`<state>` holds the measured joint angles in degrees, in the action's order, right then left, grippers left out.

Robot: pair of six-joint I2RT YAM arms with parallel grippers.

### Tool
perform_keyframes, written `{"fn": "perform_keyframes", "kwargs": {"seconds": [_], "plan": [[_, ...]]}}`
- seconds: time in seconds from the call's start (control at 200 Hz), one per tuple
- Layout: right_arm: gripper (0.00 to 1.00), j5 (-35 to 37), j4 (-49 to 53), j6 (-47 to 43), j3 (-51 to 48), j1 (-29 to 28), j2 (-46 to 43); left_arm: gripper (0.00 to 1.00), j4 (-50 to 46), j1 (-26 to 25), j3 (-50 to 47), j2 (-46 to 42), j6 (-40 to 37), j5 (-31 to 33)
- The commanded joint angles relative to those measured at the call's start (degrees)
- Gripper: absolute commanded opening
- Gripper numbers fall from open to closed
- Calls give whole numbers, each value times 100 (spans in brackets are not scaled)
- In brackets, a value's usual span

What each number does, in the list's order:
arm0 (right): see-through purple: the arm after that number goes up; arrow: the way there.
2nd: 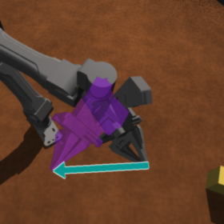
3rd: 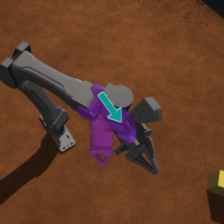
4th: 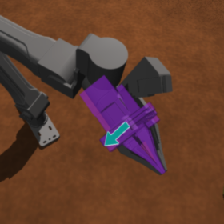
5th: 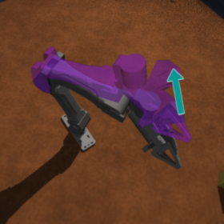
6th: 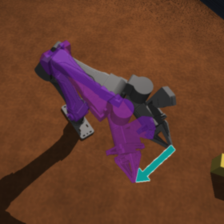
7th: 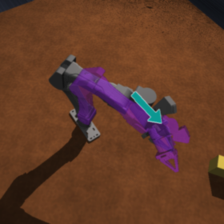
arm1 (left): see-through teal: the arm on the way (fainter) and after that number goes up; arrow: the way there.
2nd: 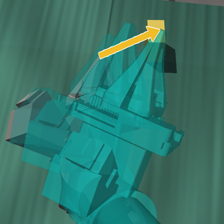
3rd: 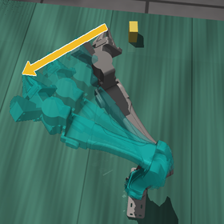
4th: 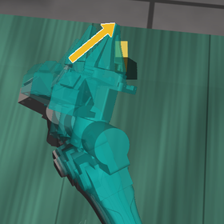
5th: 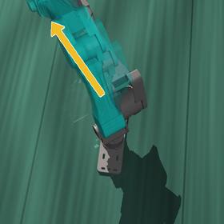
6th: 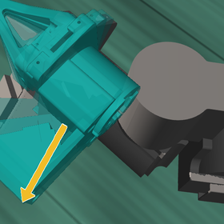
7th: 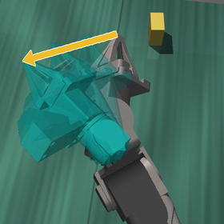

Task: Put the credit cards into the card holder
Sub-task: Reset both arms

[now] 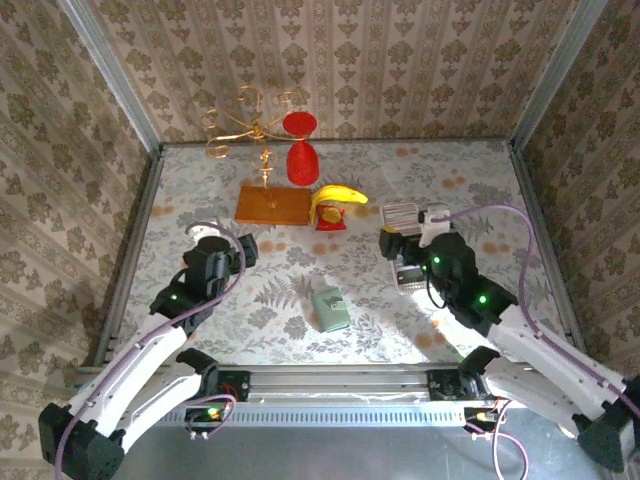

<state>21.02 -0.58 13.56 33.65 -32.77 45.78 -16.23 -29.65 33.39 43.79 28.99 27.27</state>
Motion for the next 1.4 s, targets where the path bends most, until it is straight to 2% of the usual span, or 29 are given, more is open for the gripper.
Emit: {"fn": "perform_keyframes", "kwargs": {"seconds": [0.0,0.05,0.115,0.15,0.215,0.32,0.4,0.46,0.535,0.63,0.705,0.76,0.875,0.925,1.005,1.035,1.105,1.19,1.275,1.32,1.365,1.395], "plan": [[100,89,-1030,-1344,-618,916,-230,100,1157,313,-478,176,-920,1106],[100,127,-1069,-1320,-789,1475,-235,100,1570,782,-708,307,-1016,1170],[100,134,-1480,-1183,-1142,2118,-125,100,2160,1318,-950,442,-1493,193],[100,63,-1811,-1155,-1359,2417,-14,100,2460,1531,-1050,543,-1631,-106],[100,-132,-2488,-1111,-1734,2822,321,100,2913,1768,-1165,800,-1822,12],[100,-846,-2917,-1157,-1829,3267,1128,100,2832,2083,-973,1187,-2051,189],[100,-1028,-3198,-1183,-1676,3321,1884,100,3464,2301,-1159,1634,-2216,110],[100,-1201,-2995,-1199,-1398,3342,2132,100,4214,2452,-1372,2044,-2374,-157],[100,-1356,-3622,-1241,-1374,3356,2565,100,4945,2506,-1501,2498,-2502,-384],[100,-1481,-3566,-1230,-1078,3408,2914,100,5026,2548,-1289,2832,-2611,-900],[100,-1620,-3256,-1120,-763,3472,3154,100,5194,2544,-1159,3097,-2654,-990],[100,-1776,-3161,-978,-652,3567,3258,100,5667,2552,-1236,3247,-2686,-1008],[100,-2362,-4150,-683,-974,3751,3486,100,6094,2576,-1253,3479,-2947,-1172],[100,-2408,-4332,-681,-947,3752,3724,100,6654,2615,-1388,3744,-3035,-1373],[100,-2715,-4083,-811,-823,3744,3729,100,7785,2636,-1613,4528,-3155,-1665],[100,-2706,-4186,-796,-841,3748,3777,100,8252,2613,-1593,4764,-3308,-1604],[100,-2680,-4298,-820,-937,3735,3741,100,7191,2600,-1354,4441,-3073,-1468],[100,-2723,-4489,-902,-999,3682,3827,100,7043,2630,-1203,4500,-3079,-1483],[100,-2457,-4678,-1074,-1020,3475,4065,100,7152,2646,-1192,4551,-3108,-1476],[100,-2361,-5234,-1085,-1122,3416,4306,100,7074,2644,-1185,4545,-3084,-1478],[100,-2257,-4791,-1069,-1063,3418,4149,100,7163,2648,-1194,4566,-3118,-1470],[100,-2204,-4835,-1057,-1042,3411,4168,100,7091,2643,-1186,4543,-3094,-1478]]}}
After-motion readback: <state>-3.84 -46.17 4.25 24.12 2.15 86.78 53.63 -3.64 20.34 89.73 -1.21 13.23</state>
